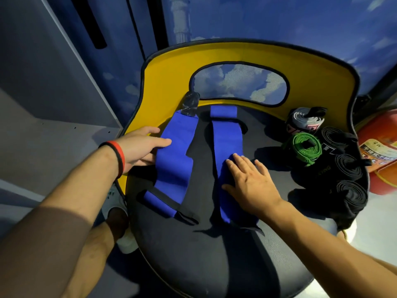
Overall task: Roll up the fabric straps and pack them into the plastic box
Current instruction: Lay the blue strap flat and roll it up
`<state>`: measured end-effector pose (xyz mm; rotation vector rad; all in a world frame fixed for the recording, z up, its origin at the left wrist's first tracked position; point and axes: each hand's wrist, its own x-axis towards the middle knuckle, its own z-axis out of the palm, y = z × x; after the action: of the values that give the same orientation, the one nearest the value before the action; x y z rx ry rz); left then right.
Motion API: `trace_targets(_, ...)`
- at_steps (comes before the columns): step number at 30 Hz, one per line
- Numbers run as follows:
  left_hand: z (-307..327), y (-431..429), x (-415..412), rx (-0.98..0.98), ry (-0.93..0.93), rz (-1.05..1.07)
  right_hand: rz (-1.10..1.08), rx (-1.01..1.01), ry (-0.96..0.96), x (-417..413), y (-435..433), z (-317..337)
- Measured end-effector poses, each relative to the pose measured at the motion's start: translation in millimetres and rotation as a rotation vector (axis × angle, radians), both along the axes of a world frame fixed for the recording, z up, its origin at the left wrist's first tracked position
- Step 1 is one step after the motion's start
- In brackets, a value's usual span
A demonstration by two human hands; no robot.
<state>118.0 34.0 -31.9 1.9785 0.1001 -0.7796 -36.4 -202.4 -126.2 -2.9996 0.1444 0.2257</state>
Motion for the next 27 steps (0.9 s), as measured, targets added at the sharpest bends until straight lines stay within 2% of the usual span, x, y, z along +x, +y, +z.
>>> trace_targets(5,-4,3,-8,0.010,0.008,-0.144,-0.026,0.032,-0.124,3,8,12)
trace_targets(10,-7,1,-16,-0.024,0.046,-0.169,-0.022,0.199,-0.082,-5,20,30)
trace_targets(13,-5,-4,-19,-0.083,0.063,-0.126,-0.010,0.413,-0.052,-15,27,43)
trace_targets(18,-6,-19,-21,-0.276,0.123,-0.007,-0.069,0.684,0.123,-29,49,52)
trace_targets(23,3,-30,-23,-0.454,0.230,0.114,-0.279,0.937,0.158,-26,52,46)
trace_targets(27,4,-33,-22,-0.552,0.222,0.197,-0.395,1.111,0.208,-24,43,61)
